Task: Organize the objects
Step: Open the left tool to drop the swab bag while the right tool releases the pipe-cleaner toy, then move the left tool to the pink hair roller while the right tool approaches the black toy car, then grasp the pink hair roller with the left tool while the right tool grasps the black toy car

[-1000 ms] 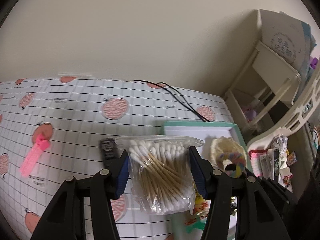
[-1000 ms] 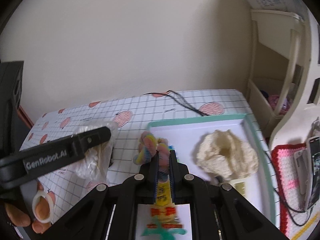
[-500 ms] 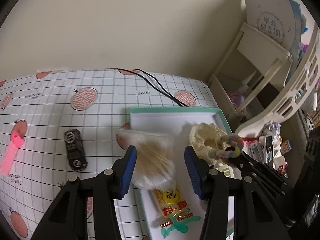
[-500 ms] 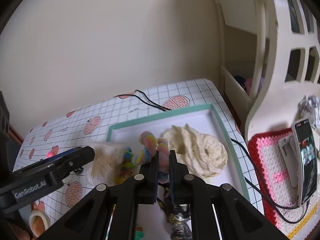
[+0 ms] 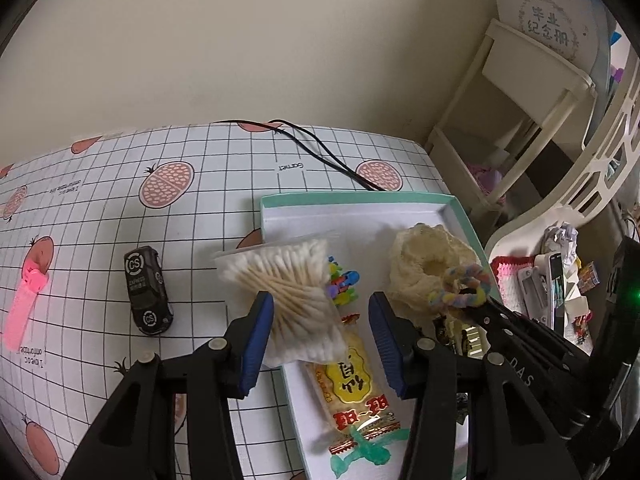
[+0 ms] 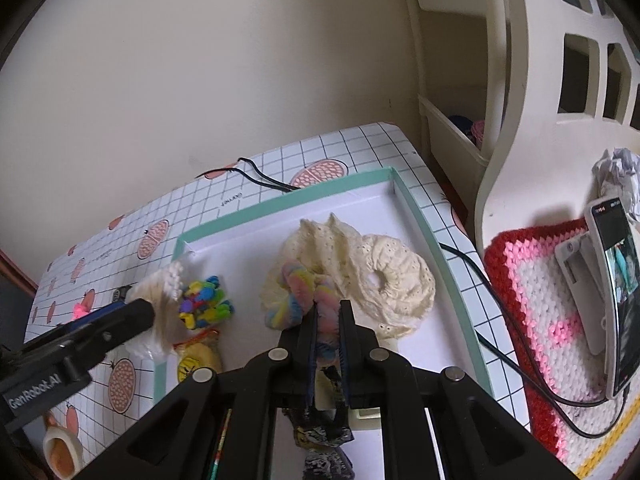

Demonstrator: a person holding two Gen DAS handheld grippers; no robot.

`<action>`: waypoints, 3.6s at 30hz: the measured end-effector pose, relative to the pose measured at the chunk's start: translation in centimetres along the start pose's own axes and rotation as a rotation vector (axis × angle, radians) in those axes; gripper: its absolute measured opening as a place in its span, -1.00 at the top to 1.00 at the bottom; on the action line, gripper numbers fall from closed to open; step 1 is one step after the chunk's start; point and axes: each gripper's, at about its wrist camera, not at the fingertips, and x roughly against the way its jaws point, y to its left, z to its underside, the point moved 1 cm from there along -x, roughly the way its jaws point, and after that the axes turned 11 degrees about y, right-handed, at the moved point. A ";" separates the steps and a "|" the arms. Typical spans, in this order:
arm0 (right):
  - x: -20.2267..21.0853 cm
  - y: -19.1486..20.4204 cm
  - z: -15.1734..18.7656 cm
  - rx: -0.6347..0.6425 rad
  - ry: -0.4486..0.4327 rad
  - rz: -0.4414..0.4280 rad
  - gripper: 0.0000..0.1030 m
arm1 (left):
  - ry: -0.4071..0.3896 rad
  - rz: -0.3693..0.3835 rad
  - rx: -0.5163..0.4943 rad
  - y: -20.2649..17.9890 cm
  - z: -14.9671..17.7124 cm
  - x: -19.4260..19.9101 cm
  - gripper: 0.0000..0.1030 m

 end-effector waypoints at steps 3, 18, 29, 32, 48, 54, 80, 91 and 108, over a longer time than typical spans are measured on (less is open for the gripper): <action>-0.1 0.0 -0.1 0.002 0.008 0.007 0.79 | -0.003 -0.006 0.005 0.4 0.0 0.2 0.01; 0.3 0.2 -0.1 0.006 0.042 0.052 0.30 | -0.012 -0.036 0.032 2.7 0.2 1.9 0.01; 1.0 1.1 0.0 0.034 0.054 0.075 0.12 | -0.003 -0.036 0.055 4.2 0.5 2.3 -0.01; 1.0 1.5 0.0 0.038 0.064 0.080 -0.03 | 0.000 -0.050 0.057 5.1 0.9 2.7 -0.02; 3.1 3.1 0.1 0.008 0.044 0.110 -0.24 | -0.024 -0.114 0.127 10.9 2.7 6.1 -0.21; 4.6 6.1 0.2 0.038 -0.030 0.082 -0.24 | -0.069 -0.158 0.099 13.4 2.8 7.0 -0.42; -7.2 26.1 1.9 0.446 0.089 0.125 -0.24 | -0.065 -0.248 0.238 27.5 4.5 3.4 -0.48; -9.5 26.7 0.9 0.416 0.135 0.139 -0.25 | -0.055 -0.304 0.233 27.8 4.4 1.6 -0.48; -10.6 28.1 0.9 0.404 0.172 0.117 0.30 | -0.057 -0.342 0.232 28.5 3.8 0.9 0.00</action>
